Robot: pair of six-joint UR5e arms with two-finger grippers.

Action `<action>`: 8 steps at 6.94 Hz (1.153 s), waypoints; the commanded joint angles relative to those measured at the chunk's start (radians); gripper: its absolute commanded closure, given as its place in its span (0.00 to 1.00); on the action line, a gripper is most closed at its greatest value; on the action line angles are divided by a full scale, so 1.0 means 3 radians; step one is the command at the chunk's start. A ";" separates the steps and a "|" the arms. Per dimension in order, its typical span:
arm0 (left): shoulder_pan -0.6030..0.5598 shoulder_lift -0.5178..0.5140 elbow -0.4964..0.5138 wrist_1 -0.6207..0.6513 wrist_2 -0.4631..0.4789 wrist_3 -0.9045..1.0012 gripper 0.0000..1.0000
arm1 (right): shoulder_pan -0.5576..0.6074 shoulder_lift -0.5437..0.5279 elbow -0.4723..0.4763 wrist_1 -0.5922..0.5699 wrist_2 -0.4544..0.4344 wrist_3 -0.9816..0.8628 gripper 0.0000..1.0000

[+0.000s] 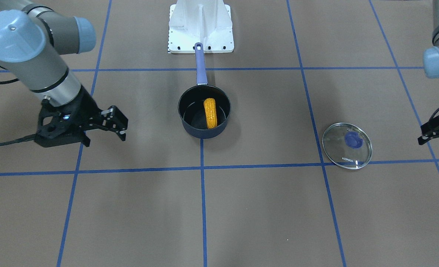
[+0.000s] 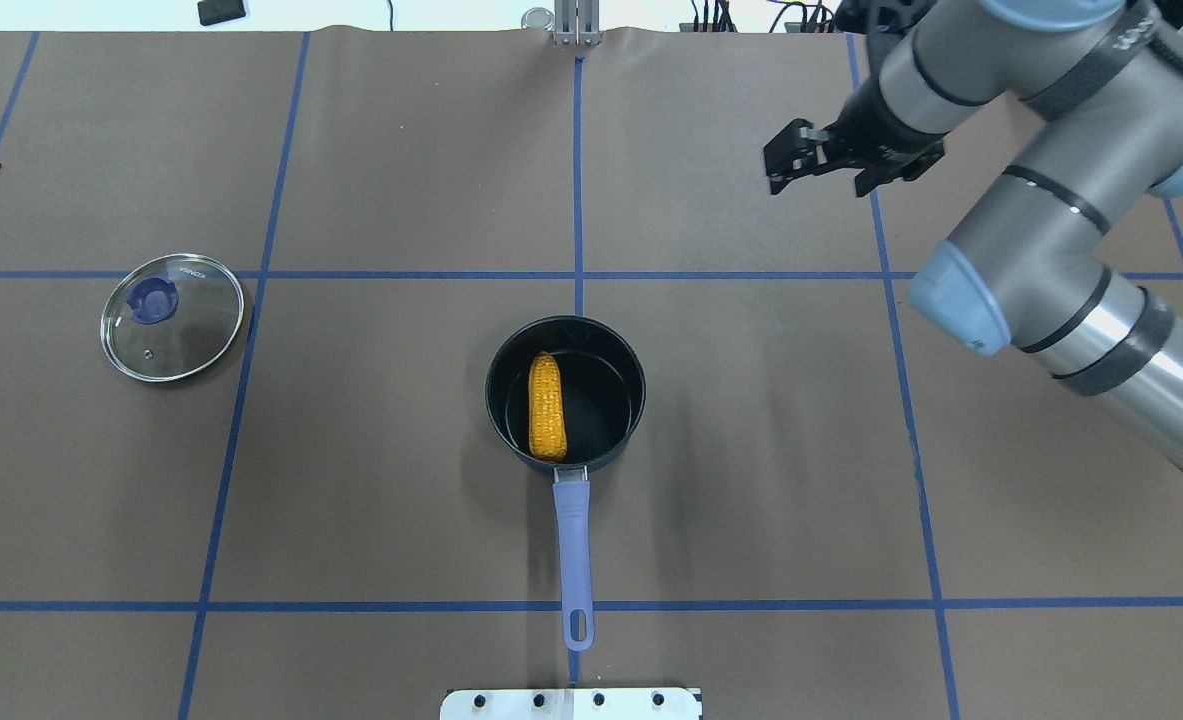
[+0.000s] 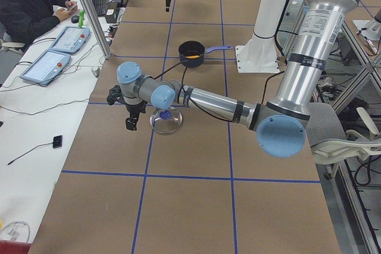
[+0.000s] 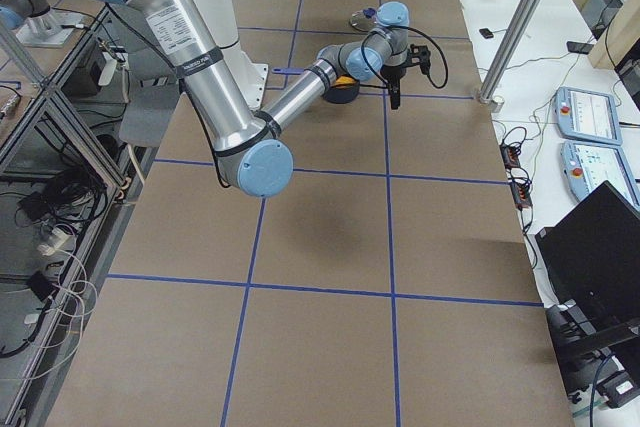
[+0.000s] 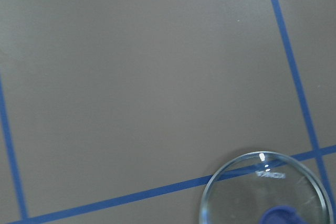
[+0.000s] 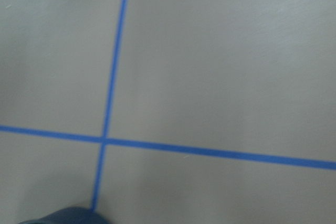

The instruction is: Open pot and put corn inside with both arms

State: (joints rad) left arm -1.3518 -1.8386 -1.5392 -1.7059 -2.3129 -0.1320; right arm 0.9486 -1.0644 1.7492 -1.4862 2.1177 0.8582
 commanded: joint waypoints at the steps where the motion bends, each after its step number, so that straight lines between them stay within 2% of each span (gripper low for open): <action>1: -0.0213 0.0059 0.0002 0.0194 0.0004 0.0480 0.00 | 0.0206 -0.0357 0.0116 -0.0286 -0.0069 -0.0477 0.00; 5: -0.0464 0.0411 -0.0003 0.0189 0.0009 0.0834 0.01 | 0.0861 -0.0363 0.0085 -0.1195 0.0058 -0.1712 0.00; 6: -0.0464 0.0483 0.0002 0.0194 0.0004 0.0829 0.01 | 0.1019 -0.0374 0.0085 -0.1405 0.0094 -0.1847 0.00; 7: -0.0464 0.0499 0.0017 0.0195 0.0009 0.0819 0.01 | 0.1279 -0.0465 0.0070 -0.1437 0.0439 -0.1894 0.00; 8: -0.0464 0.0499 0.0032 0.0200 0.0009 0.0818 0.01 | 0.1514 -0.0592 -0.0011 -0.1443 0.0640 -0.2127 0.00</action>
State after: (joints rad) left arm -1.4903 -1.6945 -1.5347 -1.6473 -2.3106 0.1141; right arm 1.3144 -1.2026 1.7667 -1.9042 2.2270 0.2897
